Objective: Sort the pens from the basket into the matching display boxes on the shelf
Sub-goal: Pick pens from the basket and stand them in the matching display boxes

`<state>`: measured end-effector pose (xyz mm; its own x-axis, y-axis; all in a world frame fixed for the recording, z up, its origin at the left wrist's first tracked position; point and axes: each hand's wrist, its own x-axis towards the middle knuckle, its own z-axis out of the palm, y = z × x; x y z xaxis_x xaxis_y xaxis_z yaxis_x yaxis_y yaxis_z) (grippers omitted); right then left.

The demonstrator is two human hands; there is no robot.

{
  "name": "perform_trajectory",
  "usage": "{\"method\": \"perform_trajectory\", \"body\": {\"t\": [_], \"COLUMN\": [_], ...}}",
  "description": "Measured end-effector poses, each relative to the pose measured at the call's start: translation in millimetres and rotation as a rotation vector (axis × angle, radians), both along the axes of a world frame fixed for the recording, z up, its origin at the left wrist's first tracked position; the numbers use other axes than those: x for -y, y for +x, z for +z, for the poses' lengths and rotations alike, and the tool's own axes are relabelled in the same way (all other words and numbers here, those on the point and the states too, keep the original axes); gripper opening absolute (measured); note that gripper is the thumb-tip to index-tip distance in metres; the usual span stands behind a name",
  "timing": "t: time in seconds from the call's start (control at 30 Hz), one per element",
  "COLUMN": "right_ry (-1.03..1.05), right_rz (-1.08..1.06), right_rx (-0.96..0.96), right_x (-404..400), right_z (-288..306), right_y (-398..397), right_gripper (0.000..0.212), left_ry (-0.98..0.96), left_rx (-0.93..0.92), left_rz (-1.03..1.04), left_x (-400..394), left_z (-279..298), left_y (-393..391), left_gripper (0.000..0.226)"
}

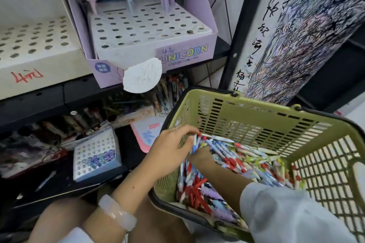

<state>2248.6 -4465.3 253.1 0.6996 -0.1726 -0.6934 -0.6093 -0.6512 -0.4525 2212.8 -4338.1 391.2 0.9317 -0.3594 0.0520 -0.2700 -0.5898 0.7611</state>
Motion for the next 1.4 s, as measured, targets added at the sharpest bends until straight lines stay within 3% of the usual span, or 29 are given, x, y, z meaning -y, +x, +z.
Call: {"method": "perform_trajectory", "body": {"t": [0.03, 0.07, 0.13, 0.27, 0.4, 0.6, 0.73, 0.87, 0.97, 1.1, 1.27, 1.4], "right_ry": [0.032, 0.069, 0.130, 0.323, 0.500, 0.688, 0.859, 0.896, 0.869, 0.684, 0.557, 0.669], "right_rz": [-0.064, -0.113, -0.208, -0.356, -0.339, -0.338, -0.266, -0.219, -0.186, -0.034, 0.284, 0.390], "right_rx": [0.006, 0.015, 0.027, -0.038, 0.129, 0.400, 0.477, 0.566, 0.610, 0.666, 0.786, 0.714], "right_x": [0, 2, 11, 27, 46, 57, 49, 37, 28, 15, -6, -29], "right_z": [-1, 0, 6, 25, 50, 105, 145, 175, 191, 208, 253, 285], "right_y": [0, 0, 1, -5, -19, -28, -32, -37, -40, -40, -37, -37], "right_gripper": [0.090, 0.079, 0.031, 0.025, 0.005, 0.010, 0.015, 0.022, 0.022, 0.015, 0.028, 0.032], "left_ry": [-0.011, -0.023, -0.038, -0.054, -0.056, -0.032, -0.229, -0.513, -0.658, -0.726, -0.671, -0.667], "left_rx": [-0.009, -0.019, -0.021, -0.007, -0.021, -0.148, -0.530, -0.621, -0.684, -0.676, -0.446, -0.290], "left_rz": [0.006, 0.013, 0.017, 0.004, 0.003, 0.029, -0.020, 0.061, 0.104, -0.032, -0.157, -0.118], "left_x": [0, 0, -1, -1, -2, 15, 35, 45, 46, 31, 2, -24], "left_z": [0, 0, 0, 0, 2, 10, 18, 25, 33, 52, 86, 110], "left_y": [0, 0, 1, 0, 0, 2, -3, -2, -1, -4, -11, -19], "left_gripper": [0.022, 0.022, 0.022, 0.022, 0.021, 0.033, 0.072, 0.084, 0.071, 0.058, 0.012, 0.013]}}
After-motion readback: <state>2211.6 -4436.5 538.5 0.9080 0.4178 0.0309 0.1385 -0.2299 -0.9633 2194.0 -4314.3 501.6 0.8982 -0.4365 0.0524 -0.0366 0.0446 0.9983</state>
